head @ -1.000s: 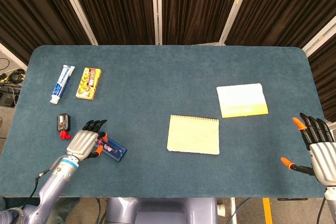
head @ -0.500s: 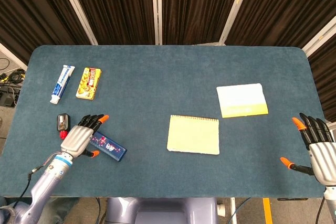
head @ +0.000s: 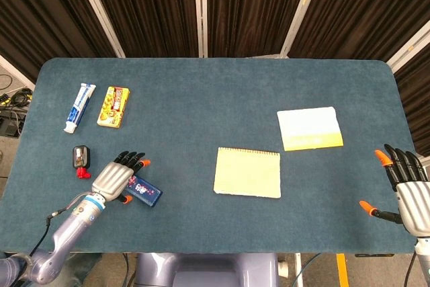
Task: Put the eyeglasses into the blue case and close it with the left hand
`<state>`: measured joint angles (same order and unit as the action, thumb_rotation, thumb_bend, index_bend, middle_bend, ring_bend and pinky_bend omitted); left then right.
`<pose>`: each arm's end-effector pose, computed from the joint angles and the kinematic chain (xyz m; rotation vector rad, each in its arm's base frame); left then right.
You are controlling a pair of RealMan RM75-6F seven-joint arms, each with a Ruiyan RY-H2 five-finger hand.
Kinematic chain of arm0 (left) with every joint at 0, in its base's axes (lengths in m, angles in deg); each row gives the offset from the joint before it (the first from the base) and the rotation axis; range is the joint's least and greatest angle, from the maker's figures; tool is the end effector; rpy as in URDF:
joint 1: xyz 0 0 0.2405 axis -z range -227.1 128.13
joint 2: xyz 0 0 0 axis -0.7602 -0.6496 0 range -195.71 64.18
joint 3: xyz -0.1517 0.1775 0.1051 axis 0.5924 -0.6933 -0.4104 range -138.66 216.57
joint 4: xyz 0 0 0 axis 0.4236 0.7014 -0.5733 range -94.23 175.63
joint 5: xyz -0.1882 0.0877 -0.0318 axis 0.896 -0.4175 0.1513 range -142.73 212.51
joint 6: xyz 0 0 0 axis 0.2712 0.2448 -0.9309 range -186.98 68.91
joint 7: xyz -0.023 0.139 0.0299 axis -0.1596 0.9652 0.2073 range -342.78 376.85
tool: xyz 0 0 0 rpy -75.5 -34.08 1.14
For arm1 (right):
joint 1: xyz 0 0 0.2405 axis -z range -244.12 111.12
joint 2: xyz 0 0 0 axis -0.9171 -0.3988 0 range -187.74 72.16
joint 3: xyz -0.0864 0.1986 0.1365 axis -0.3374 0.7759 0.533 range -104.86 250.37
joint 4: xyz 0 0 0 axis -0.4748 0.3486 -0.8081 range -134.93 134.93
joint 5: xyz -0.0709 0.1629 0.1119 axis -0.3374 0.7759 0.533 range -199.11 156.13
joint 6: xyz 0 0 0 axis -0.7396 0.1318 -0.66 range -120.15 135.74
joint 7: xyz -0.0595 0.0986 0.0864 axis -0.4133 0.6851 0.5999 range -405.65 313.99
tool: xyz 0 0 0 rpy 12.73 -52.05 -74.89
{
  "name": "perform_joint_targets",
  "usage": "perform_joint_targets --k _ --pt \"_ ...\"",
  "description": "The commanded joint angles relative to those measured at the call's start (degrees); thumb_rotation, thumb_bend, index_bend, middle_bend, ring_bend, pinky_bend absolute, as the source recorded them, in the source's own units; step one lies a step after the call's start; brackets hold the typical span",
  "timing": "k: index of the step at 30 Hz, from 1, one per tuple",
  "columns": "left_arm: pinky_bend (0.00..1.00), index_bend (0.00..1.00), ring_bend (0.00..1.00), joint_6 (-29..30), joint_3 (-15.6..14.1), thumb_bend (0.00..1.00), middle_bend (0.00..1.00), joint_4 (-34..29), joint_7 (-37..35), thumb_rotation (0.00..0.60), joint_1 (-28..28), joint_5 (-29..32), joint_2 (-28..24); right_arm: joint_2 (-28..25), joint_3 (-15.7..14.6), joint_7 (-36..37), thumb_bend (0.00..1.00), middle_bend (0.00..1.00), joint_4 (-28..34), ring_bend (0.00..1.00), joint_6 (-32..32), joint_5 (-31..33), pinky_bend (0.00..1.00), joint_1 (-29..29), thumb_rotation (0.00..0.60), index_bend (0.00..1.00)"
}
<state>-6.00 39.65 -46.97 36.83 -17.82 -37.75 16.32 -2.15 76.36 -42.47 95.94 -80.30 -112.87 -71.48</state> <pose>-0.2298 0.2750 -0.0087 -2.0030 -0.9554 -0.6662 -0.2904 -0.1829 0.2024 1.4440 -0.7928 0.9811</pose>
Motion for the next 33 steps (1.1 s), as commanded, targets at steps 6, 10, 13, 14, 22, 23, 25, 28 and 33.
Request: perform_joint_targets --k 6,10,13,14,22,23,25,28,33 --pt "0.18 0.38 0.09 -0.6 0.5 0.11 0.18 0.2 4.2 0.600 0.9 4.4 1.7 0.0 0.1 0.2 0.00 0.00 -0.1 0.00 0.2 0.2 0.00 0.0 0.600 0.01" --pt "0.22 0.46 0.14 -0.3 0.5 0.20 0.24 0.1 4.8 0.600 1.0 4.9 1.6 0.0 0.1 0.1 0.00 0.00 -0.1 0.00 0.2 0.2 0.00 -0.1 0.600 0.01" --pt "0.25 0.52 0.17 0.0 0.4 0.24 0.28 0.1 5.0 0.600 1.0 5.1 1.6 0.0 0.1 0.1 0.00 0.00 -0.1 0.00 0.2 0.2 0.00 -0.1 0.600 0.01" --pt "0.25 0.53 0.18 0.1 0.4 0.26 0.29 0.1 5.2 0.600 1.0 5.1 1.6 0.0 0.0 0.0 0.00 0.00 0.0 0.00 0.2 0.2 0.00 -0.1 0.600 0.01" --pt "0.22 0.49 0.17 0.7 0.2 0.26 0.27 0.2 5.5 0.600 1.0 5.2 1.7 0.0 0.0 -0.2 0.00 0.00 0.0 0.00 0.2 0.2 0.00 0.0 0.600 0.01" --pt "0.17 0.44 0.12 0.8 0.2 0.22 0.22 0.2 5.5 0.600 0.9 5.2 1.7 0.0 0.0 -0.2 0.00 0.00 0.0 0.00 0.2 0.2 0.00 0.0 0.600 0.01" --pt "0.06 0.30 0.04 0.7 0.1 0.12 0.10 0.2 5.4 0.600 0.9 5.3 1.6 0.0 0.1 -0.2 0.00 0.00 0.0 0.00 0.1 0.2 0.00 0.0 0.600 0.01" --pt "0.00 0.08 0.00 0.8 0.0 0.01 0.00 -0.1 4.9 0.600 0.8 5.3 1.3 0.0 0.1 -0.1 0.00 0.00 0.0 0.00 0.1 0.2 0.00 0.0 0.600 0.01" --pt "0.00 0.00 0.00 4.1 0.4 0.00 0.00 -2.7 2.8 0.600 -0.5 3.4 -1.1 -0.1 0.0 0.1 0.00 0.00 0.1 0.00 0.0 -0.1 0.00 0.0 0.600 0.01"
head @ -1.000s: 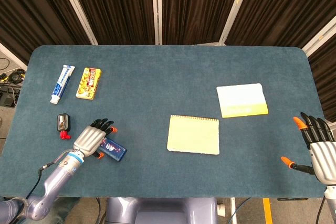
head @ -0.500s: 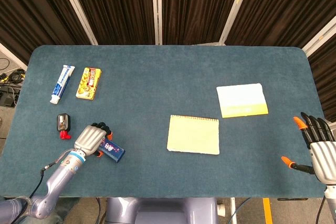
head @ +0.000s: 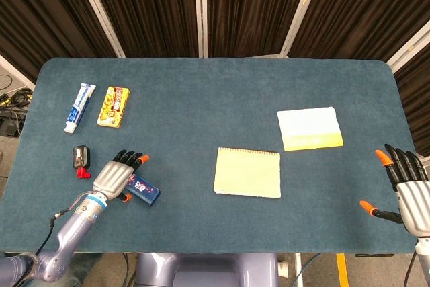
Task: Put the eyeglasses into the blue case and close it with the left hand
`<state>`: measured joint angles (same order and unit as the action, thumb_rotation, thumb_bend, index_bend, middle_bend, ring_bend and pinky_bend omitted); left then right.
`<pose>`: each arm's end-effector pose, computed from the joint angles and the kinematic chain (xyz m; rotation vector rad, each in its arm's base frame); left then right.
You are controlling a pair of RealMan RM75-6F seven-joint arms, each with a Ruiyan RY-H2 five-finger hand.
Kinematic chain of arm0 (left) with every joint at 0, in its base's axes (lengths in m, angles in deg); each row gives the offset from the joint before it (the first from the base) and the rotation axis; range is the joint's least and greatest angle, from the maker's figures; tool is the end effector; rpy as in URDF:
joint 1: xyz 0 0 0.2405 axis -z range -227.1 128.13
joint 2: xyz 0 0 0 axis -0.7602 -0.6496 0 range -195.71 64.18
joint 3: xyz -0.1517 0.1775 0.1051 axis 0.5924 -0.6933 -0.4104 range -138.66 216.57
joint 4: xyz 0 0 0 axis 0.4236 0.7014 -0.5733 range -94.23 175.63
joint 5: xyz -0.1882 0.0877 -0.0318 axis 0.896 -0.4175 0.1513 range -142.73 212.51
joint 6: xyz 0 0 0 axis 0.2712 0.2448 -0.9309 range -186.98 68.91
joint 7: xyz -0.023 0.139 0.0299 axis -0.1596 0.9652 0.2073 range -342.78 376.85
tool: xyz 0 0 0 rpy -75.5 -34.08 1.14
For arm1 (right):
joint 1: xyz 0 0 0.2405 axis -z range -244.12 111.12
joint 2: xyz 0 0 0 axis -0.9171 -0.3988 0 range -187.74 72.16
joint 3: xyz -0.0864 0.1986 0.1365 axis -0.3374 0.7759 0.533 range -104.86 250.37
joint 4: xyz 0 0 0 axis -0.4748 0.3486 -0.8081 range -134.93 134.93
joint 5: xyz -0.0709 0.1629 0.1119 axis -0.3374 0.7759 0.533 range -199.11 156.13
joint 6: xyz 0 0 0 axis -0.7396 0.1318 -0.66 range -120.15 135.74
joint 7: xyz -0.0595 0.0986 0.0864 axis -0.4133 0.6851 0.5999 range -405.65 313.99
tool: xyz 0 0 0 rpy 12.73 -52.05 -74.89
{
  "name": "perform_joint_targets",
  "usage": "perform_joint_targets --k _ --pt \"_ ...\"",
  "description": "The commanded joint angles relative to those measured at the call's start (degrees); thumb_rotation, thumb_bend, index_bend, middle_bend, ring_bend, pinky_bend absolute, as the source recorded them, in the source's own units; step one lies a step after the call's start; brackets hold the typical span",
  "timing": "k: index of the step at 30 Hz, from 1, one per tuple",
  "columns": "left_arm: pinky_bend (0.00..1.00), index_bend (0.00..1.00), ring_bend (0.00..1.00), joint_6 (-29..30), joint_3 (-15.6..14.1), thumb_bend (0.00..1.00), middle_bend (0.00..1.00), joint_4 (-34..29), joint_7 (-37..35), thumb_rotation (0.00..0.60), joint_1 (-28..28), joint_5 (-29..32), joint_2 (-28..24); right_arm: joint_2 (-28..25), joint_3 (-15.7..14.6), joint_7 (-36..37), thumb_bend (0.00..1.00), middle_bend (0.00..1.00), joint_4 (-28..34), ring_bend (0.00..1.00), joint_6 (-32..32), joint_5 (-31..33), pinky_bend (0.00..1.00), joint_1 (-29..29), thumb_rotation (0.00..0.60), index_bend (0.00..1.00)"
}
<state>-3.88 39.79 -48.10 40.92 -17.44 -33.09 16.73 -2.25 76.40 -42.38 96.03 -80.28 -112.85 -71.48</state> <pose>-0.2292 0.2778 -0.0067 -1.9521 -0.9502 -0.6425 -0.2901 -0.1830 0.2028 1.4433 -0.7937 0.9823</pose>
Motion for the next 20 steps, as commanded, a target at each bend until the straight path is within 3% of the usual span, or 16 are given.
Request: perform_joint_targets --k 1,6,12,20 --pt "0.00 0.00 0.00 2.9 0.5 0.00 0.00 -2.3 -1.9 0.600 -1.2 -1.7 -2.1 0.0 0.0 0.1 0.00 0.00 0.1 0.00 -0.1 -0.1 0.00 0.0 0.600 0.01" --pt "0.00 0.00 0.00 13.8 1.2 0.00 0.00 -7.5 -4.9 0.600 -5.9 -6.4 -7.4 -0.2 -0.1 0.2 0.00 0.00 0.0 0.00 -0.5 -0.5 0.00 0.2 0.600 0.01" --pt "0.00 0.00 0.00 30.8 0.8 0.00 0.00 -14.1 -0.9 0.600 -14.7 -9.6 -11.2 0.1 -0.3 -0.1 0.00 0.00 -0.1 0.00 -0.5 -1.0 0.00 0.2 0.600 0.01" --pt "0.00 0.00 0.00 35.7 -1.7 0.00 0.00 -15.8 -5.6 0.600 -20.0 -13.8 -14.5 0.5 -0.5 -0.6 0.00 0.00 -0.2 0.00 -1.3 -2.0 0.00 0.4 0.600 0.01"
